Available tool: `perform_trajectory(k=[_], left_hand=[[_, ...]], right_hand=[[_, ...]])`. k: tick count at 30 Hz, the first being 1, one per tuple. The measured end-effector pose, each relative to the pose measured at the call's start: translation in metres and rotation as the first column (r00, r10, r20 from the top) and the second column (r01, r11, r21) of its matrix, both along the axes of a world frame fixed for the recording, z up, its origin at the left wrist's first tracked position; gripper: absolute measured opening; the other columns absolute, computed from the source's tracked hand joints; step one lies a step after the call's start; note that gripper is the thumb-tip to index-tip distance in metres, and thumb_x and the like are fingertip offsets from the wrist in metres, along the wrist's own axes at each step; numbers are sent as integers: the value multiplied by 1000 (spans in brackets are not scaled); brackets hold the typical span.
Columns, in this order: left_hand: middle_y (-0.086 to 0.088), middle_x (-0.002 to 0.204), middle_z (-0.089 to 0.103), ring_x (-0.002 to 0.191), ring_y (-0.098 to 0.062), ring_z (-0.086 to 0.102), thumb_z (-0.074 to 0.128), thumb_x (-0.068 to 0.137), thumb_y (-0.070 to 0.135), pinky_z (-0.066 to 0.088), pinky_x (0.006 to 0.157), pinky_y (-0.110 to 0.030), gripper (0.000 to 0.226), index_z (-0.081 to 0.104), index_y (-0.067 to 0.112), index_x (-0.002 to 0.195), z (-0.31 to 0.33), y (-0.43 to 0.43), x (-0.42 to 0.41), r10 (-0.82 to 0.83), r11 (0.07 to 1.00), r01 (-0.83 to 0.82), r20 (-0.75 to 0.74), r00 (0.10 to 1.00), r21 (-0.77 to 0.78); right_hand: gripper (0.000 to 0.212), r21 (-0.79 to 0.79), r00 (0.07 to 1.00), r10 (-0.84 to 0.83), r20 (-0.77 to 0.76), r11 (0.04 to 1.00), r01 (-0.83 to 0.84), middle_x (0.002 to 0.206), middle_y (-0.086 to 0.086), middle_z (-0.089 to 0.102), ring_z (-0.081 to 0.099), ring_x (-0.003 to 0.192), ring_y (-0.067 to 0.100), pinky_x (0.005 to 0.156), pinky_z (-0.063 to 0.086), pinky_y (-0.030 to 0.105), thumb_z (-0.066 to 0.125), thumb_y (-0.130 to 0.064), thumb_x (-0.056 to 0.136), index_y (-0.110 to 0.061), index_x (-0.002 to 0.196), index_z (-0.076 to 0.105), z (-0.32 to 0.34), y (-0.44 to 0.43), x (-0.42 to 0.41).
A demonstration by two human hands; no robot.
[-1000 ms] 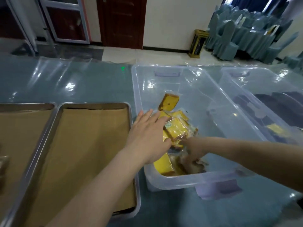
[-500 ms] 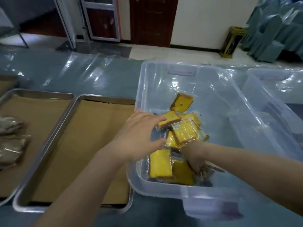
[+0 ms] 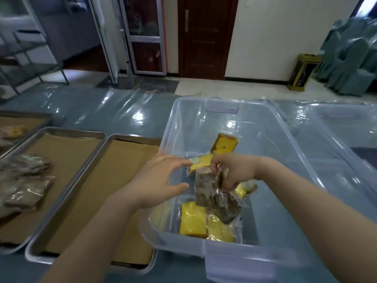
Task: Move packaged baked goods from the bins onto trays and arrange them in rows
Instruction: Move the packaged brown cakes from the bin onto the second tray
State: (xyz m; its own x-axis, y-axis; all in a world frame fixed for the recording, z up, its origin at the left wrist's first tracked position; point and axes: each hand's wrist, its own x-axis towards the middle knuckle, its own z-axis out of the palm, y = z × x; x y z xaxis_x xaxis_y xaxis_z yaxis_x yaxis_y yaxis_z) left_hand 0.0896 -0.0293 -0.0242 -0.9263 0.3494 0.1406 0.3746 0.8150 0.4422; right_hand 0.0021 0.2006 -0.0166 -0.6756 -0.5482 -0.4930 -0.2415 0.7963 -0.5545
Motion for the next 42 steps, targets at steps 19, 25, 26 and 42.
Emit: perform_trajectory(k=[19,25,26,42], left_hand=[[11,108,67,99,4,61,58,89,7,46,83,-9,29,61,23,113,52,-190,37,327,633,-269,65,943,726],[14,112,64,100,5,60,57,91,7,47,83,-15,31,59,27,115,21,-316,65,462,577,-415,137,876,703],[13,112,63,100,5,59,57,91,7,47,82,-13,31,59,25,116,14,-337,70,492,559,-444,151,857,700],[18,110,63,107,-1,57,60,90,19,44,92,-28,27,59,43,103,-58,-480,102,575,544,-660,342,743,519]], right_hand=[[43,-723,848,-377,-373,690,-12,89,-9,65,67,77,9,65,55,27,83,-9,64,-35,83,56,123,-185,54],[40,-526,908,-187,-375,849,-43,101,-7,60,64,82,15,71,57,39,82,-16,67,-36,90,55,78,-338,46],[39,-493,921,-165,-352,869,-33,97,-5,61,64,77,14,67,57,36,82,-16,67,-35,89,55,67,-361,43],[26,-205,946,-18,-323,977,-52,108,0,64,58,95,16,75,48,27,57,-14,87,-19,112,62,-63,-549,36]])
